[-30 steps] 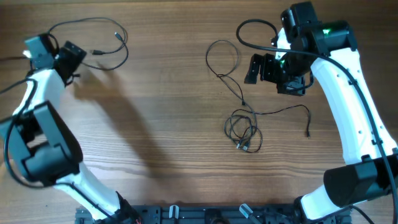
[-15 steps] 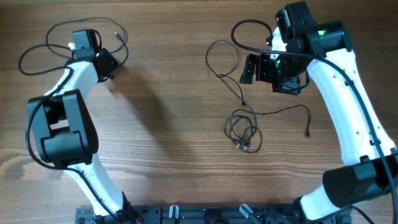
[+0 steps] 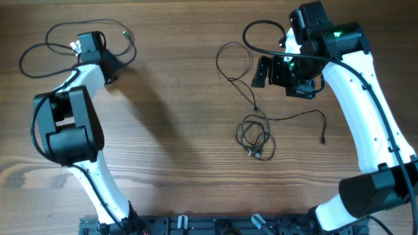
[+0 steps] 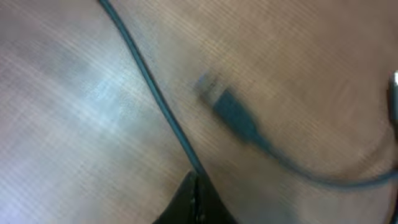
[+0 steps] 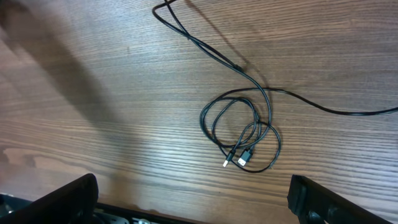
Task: Untangle cables
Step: 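Move the left gripper back toward the remaining cable tangle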
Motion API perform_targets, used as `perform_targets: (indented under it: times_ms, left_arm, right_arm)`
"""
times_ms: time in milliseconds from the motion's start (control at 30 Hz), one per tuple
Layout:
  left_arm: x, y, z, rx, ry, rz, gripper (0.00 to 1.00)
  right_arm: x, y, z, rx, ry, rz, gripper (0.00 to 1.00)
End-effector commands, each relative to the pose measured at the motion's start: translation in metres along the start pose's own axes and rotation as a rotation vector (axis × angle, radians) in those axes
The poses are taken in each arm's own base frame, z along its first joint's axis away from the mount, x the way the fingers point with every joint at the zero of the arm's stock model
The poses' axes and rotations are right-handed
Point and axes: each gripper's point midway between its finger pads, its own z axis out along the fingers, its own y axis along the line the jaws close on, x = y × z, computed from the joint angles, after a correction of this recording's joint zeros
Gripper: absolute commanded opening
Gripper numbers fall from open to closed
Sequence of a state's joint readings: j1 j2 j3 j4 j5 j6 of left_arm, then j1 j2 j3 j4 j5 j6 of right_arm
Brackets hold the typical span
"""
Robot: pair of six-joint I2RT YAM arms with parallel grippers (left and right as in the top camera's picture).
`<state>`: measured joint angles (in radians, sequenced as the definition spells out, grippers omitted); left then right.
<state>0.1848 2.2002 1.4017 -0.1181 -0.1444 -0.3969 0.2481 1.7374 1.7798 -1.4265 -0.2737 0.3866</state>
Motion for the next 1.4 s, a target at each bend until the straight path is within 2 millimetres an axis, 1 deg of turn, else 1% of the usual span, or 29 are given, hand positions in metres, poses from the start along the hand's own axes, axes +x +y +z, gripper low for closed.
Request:
perform_targets:
  times_ms: [0, 67, 133, 167, 200, 233, 267, 300, 333, 367, 400, 433, 467, 533, 567, 633, 700, 733, 767, 833, 967, 1033, 1067, 1100, 1133, 1167, 1233, 1333, 1367]
  left_arm:
    - [0.059, -0.025, 0.038, 0.220, 0.139, 0.051, 0.04]
    - [0.041, -0.039, 0.035, 0.282, 0.074, 0.049, 0.07]
    - [0.026, -0.037, 0.031, 0.282, 0.056, 0.036, 0.13]
    - [0.015, -0.035, 0.023, 0.281, 0.042, 0.027, 0.14]
    - [-0.008, -0.033, 0.004, 0.286, 0.004, 0.016, 0.28]
    - [-0.023, -0.034, -0.011, 0.293, -0.022, 0.011, 0.43]
    - [-0.042, -0.036, -0.033, 0.305, -0.060, 0.007, 0.57]
    - [-0.067, -0.042, -0.071, 0.326, -0.109, 0.008, 0.66]
    - [-0.082, -0.050, -0.107, 0.351, -0.142, 0.014, 0.80]
    - [-0.087, -0.061, -0.137, 0.387, -0.153, 0.027, 0.99]
    - [-0.085, -0.082, -0.181, 0.470, -0.135, 0.005, 1.00]
    - [-0.074, -0.098, -0.213, 0.544, -0.082, -0.029, 1.00]
    - [-0.064, -0.108, -0.233, 0.595, -0.032, -0.041, 1.00]
    - [-0.009, -0.137, -0.285, 0.730, 0.175, -0.003, 1.00]
    - [0.024, -0.147, -0.297, 0.740, 0.284, 0.033, 1.00]
    - [0.074, -0.153, -0.301, 0.681, 0.423, 0.091, 1.00]
    - [0.111, -0.150, -0.299, 0.591, 0.494, 0.150, 1.00]
    - [0.136, -0.152, -0.299, 0.565, 0.551, 0.191, 1.00]
    - [0.150, -0.151, -0.299, 0.540, 0.585, 0.214, 1.00]
    - [0.166, -0.141, -0.296, 0.457, 0.604, 0.253, 1.00]
    - [0.173, -0.139, -0.298, 0.435, 0.610, 0.278, 1.00]
    - [0.173, -0.139, -0.298, 0.435, 0.610, 0.278, 1.00]
    - [0.173, -0.139, -0.298, 0.435, 0.610, 0.278, 1.00]
    - [0.173, -0.139, -0.298, 0.435, 0.610, 0.278, 1.00]
    - [0.173, -0.139, -0.298, 0.435, 0.610, 0.278, 1.00]
    - [0.173, -0.139, -0.298, 0.435, 0.610, 0.278, 1.00]
    - [0.173, -0.139, -0.298, 0.435, 0.610, 0.278, 1.00]
    - [0.173, -0.139, -0.298, 0.435, 0.610, 0.278, 1.00]
    - [0.173, -0.139, -0.298, 0.435, 0.610, 0.278, 1.00]
  right_arm:
    - [0.004, 0.002, 0.004, -0.008, 0.027, -0.014, 1.00]
    - [0.008, 0.000, 0.004, -0.003, 0.040, -0.009, 1.00]
    - [0.010, -0.001, 0.004, 0.001, 0.049, -0.007, 1.00]
    - [0.011, -0.001, 0.003, 0.003, 0.054, -0.005, 1.00]
    - [0.011, -0.001, 0.003, 0.003, 0.053, -0.006, 1.00]
    - [0.010, -0.001, 0.004, 0.001, 0.050, -0.007, 1.00]
    - [0.009, 0.000, 0.004, -0.001, 0.044, -0.008, 1.00]
    - [0.007, 0.000, 0.004, -0.004, 0.038, -0.006, 1.00]
    - [0.007, 0.001, 0.004, -0.004, 0.037, -0.003, 1.00]
    - [0.006, 0.001, 0.004, -0.005, 0.034, -0.006, 1.00]
    - [0.007, 0.000, 0.004, -0.004, 0.036, -0.014, 1.00]
    - [0.008, 0.000, 0.003, -0.001, 0.041, -0.012, 1.00]
    - [0.010, -0.001, 0.002, 0.002, 0.045, -0.010, 1.00]
    - [0.010, -0.009, -0.004, 0.045, 0.021, -0.011, 1.00]
    - [0.010, -0.017, -0.008, 0.086, 0.000, -0.011, 1.00]
    - [0.010, -0.028, -0.014, 0.148, -0.020, -0.011, 1.00]
    - [0.008, -0.036, -0.015, 0.195, -0.035, -0.011, 1.00]
    - [0.005, -0.041, -0.016, 0.219, -0.047, -0.007, 1.00]
    - [0.002, -0.045, -0.018, 0.227, -0.059, 0.004, 1.00]
    - [-0.010, -0.060, -0.023, 0.224, -0.091, 0.055, 1.00]
    - [-0.026, -0.103, -0.037, 0.234, -0.138, 0.190, 1.00]
    - [-0.030, -0.113, -0.040, 0.235, -0.153, 0.220, 1.00]
    - [-0.033, -0.113, -0.040, 0.230, -0.164, 0.220, 1.00]
    - [-0.034, -0.107, -0.039, 0.202, -0.163, 0.215, 1.00]
    - [-0.035, -0.091, -0.035, 0.122, -0.149, 0.195, 1.00]
    - [-0.035, -0.083, -0.033, 0.087, -0.144, 0.169, 1.00]
    - [-0.040, -0.045, -0.030, -0.060, -0.147, -0.072, 1.00]
    - [-0.044, -0.017, -0.021, -0.103, -0.159, -0.210, 1.00]
    - [-0.047, -0.005, -0.010, -0.102, -0.157, -0.271, 1.00]
